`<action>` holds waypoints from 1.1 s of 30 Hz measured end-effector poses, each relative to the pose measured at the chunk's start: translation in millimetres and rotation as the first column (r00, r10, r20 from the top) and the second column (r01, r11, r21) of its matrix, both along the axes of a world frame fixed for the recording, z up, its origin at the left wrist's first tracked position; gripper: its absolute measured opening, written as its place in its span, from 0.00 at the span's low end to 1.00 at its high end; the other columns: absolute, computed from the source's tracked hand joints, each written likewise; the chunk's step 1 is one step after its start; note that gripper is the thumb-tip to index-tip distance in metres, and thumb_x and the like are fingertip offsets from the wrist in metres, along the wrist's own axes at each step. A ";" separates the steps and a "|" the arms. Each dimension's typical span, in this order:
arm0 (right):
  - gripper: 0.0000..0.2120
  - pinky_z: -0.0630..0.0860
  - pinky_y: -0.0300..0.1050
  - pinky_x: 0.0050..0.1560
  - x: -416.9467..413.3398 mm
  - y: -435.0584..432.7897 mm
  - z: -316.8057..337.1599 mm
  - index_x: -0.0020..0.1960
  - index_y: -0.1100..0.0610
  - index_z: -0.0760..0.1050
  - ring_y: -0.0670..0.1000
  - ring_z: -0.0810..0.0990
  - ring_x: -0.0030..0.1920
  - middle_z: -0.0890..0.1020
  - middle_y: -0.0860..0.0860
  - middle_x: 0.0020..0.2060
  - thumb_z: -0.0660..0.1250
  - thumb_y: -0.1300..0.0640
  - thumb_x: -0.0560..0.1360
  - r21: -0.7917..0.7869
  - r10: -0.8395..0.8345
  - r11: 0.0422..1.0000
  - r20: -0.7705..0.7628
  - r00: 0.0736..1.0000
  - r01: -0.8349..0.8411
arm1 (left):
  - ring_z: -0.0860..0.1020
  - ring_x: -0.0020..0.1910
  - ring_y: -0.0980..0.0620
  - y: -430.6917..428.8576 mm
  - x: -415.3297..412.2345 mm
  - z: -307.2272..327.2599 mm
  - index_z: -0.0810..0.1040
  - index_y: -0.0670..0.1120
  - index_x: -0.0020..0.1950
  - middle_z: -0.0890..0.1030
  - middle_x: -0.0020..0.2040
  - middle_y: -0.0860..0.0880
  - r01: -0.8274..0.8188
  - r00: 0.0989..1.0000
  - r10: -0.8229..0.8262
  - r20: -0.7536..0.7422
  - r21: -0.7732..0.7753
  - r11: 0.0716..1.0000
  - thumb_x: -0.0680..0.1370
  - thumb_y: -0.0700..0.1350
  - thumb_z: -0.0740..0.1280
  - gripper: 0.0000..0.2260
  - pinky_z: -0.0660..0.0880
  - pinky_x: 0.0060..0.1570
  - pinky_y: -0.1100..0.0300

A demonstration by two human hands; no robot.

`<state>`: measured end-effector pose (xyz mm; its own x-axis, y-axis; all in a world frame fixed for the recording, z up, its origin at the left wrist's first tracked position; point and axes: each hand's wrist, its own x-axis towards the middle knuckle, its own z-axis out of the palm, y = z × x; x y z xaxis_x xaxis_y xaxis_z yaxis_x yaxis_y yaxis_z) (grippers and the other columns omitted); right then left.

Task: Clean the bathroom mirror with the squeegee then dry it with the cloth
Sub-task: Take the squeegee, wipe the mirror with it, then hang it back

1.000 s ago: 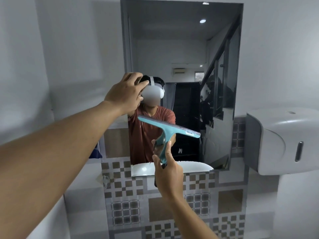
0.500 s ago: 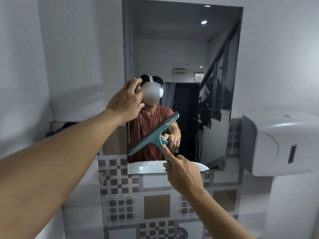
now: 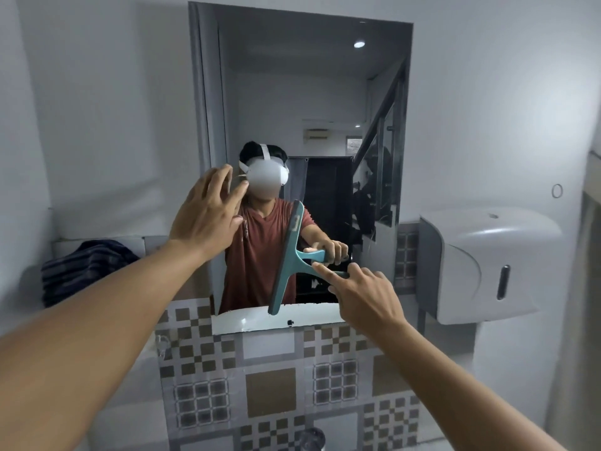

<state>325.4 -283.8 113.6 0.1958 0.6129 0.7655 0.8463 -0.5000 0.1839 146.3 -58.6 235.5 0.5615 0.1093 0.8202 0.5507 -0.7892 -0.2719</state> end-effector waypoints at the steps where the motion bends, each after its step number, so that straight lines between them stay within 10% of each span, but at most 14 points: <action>1: 0.28 0.69 0.47 0.29 2.8 -2.8 0.1 0.74 0.41 0.69 0.54 0.76 0.30 0.77 0.53 0.34 0.72 0.52 0.77 0.000 -0.011 1.000 -0.005 1.000 0.011 | 0.64 0.74 0.33 -2.4 0.5 -1.4 0.70 0.43 0.75 0.64 0.75 0.35 0.002 1.000 -0.002 0.001 -0.001 1.000 0.74 0.46 0.74 0.31 0.71 0.69 0.37; 33: 0.27 0.78 0.50 0.35 33.1 -48.8 -37.0 0.80 0.36 0.52 0.51 0.76 0.35 0.77 0.51 0.39 0.57 0.47 0.84 0.156 -0.091 0.962 -0.592 0.801 0.224 | 0.60 0.78 0.36 3.5 9.2 -10.0 0.71 0.43 0.75 0.62 0.77 0.37 0.122 0.987 -0.123 -0.105 -0.009 0.992 0.72 0.47 0.77 0.33 0.73 0.65 0.33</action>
